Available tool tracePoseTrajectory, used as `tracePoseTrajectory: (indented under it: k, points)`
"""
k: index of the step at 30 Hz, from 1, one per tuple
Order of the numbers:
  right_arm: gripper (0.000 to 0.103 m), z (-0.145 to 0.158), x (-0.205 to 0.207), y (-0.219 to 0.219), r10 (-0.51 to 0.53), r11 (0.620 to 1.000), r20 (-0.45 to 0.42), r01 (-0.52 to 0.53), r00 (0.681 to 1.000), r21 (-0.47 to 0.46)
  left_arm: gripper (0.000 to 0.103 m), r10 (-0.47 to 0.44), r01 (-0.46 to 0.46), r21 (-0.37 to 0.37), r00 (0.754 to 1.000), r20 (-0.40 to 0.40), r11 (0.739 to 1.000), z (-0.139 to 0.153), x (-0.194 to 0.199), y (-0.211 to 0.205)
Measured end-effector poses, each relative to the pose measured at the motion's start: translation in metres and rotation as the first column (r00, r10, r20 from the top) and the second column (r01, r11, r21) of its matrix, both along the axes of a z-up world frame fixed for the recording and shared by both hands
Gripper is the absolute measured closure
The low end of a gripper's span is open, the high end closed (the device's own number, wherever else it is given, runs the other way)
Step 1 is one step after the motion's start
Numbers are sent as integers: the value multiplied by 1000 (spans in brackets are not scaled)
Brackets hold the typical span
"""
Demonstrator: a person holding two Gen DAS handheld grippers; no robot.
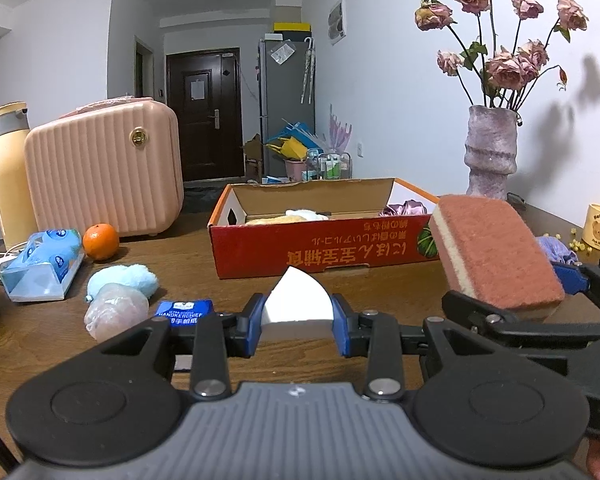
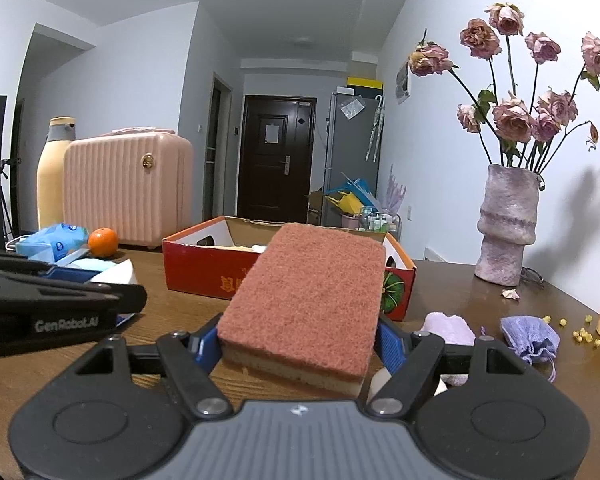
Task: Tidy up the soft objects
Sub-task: 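Lift the wedge with the left gripper while the right lifts the sponge toward the box, then carry the wedge and sponge with both grippers over the cardboard box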
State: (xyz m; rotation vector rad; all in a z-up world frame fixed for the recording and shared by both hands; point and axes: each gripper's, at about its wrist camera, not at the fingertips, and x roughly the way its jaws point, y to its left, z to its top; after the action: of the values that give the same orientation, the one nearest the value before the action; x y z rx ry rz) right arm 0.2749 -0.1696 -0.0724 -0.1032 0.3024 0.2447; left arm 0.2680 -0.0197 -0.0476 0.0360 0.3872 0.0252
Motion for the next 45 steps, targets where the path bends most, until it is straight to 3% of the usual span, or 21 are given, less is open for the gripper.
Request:
tracePoseTrajectory:
  k: [25,45]
  points:
    - [28,9,44,10,7,1000,23,-7,1000,12,67,86,-85,-45,996,26,995,11,43,10]
    - [28,27,83,14,35,999,47,-37,998,30,67,91,-88,-61,994,58,994,35,82,15]
